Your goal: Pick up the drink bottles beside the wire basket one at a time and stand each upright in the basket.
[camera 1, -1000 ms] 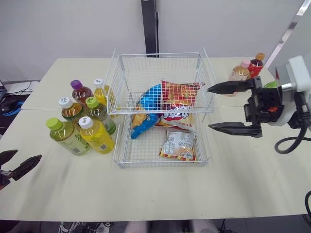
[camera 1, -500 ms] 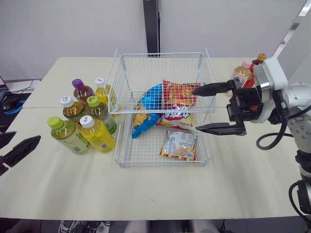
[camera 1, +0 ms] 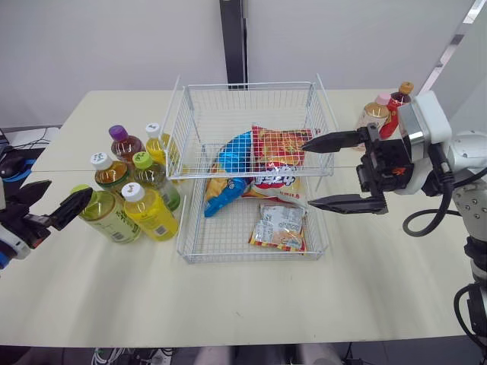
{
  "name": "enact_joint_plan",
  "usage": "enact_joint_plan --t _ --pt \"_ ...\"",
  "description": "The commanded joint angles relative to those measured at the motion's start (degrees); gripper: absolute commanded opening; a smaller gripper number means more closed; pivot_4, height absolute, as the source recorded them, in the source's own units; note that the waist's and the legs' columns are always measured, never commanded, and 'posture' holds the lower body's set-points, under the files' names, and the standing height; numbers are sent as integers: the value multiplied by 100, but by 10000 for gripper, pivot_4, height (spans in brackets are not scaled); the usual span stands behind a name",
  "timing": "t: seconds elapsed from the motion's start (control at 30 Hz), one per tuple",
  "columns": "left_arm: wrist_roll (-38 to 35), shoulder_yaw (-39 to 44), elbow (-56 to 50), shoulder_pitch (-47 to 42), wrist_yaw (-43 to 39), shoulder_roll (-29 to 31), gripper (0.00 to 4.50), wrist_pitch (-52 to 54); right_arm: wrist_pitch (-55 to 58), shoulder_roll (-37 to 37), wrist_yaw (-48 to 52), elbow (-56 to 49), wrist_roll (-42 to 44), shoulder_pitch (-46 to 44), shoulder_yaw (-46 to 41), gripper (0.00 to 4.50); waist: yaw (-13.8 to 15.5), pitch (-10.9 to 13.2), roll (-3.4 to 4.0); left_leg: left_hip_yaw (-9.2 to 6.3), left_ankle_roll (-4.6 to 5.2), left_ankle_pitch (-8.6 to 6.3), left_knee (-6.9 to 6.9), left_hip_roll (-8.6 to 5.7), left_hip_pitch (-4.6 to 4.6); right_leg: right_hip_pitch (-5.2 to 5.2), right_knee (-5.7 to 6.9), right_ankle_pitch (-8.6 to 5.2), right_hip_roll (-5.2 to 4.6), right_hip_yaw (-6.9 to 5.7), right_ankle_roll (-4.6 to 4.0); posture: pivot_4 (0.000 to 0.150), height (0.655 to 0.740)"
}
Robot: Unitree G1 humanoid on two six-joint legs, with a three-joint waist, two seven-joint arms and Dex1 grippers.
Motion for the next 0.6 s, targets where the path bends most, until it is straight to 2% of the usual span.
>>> enact_joint_plan --t 0.03,0.37,0.47,0.6 --pt "146 -100 -50 -108 122 -5 44622 -161 -49 -54 7 -165 100 59 -281 45000 1 0 0 0 0 0 0 0 0 0 0 0 0 1 0 1500 7400" --pt "228 -572 19 -414 282 -225 44622 -191 -40 -46 46 -190 98 135 -347 45000 -2 0 0 11 0 0 2 0 0 1 1 2 1 1 3 1500 7400" --pt "353 -721 70 -466 253 -205 39044 -284 -19 -54 35 -197 102 138 -357 45000 -2 0 0 12 0 0 2 0 0 1 1 3 2 0 3 1500 7400" --pt "413 -860 106 -527 256 -266 26633 -319 95 -40 -42 -213 215 96 -408 45000 -2 0 0 13 0 0 2 0 1 1 1 3 3 1 4 1500 7400"
